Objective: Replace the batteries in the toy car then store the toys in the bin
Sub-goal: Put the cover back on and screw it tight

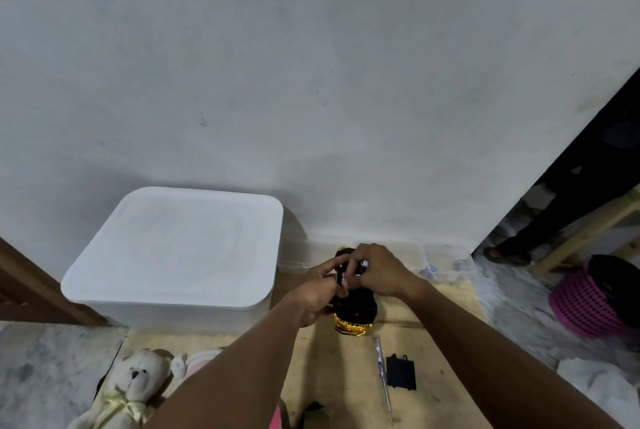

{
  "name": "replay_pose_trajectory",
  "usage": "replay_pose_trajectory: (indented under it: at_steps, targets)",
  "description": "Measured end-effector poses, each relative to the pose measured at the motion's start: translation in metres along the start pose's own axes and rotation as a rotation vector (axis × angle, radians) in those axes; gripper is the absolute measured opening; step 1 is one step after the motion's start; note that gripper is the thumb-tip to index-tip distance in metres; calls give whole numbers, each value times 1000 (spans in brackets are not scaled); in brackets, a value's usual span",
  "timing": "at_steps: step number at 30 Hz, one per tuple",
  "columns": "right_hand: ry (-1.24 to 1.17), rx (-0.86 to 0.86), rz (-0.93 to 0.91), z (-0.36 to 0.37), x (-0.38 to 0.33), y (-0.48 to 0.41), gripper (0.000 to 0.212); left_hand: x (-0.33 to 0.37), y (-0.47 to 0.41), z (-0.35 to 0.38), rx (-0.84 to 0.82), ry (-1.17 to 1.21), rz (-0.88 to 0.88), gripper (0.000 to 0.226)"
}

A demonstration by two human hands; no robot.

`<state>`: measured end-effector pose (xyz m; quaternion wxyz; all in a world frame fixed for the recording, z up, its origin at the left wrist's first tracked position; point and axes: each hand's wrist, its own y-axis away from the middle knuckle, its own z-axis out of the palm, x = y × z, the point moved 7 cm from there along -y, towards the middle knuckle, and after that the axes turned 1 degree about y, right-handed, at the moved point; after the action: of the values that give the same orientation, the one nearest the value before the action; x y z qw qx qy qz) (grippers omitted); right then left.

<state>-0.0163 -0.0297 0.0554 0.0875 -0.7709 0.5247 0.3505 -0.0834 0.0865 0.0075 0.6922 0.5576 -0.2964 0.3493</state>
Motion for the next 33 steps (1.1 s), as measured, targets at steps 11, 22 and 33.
replay_pose_trajectory:
  at_steps: [11, 22, 33]
  targets:
    - [374, -131, 385, 3, -2, -1, 85, -10, 8, -1, -14, -66, -45, 73]
    - [-125, -106, 153, 0, -12, -5, 52, 1, 11, -12, 104, 78, 14, 44]
    - [-507, 43, 59, -17, -15, 15, 24, -7, 12, -23, 107, 93, -13, 48]
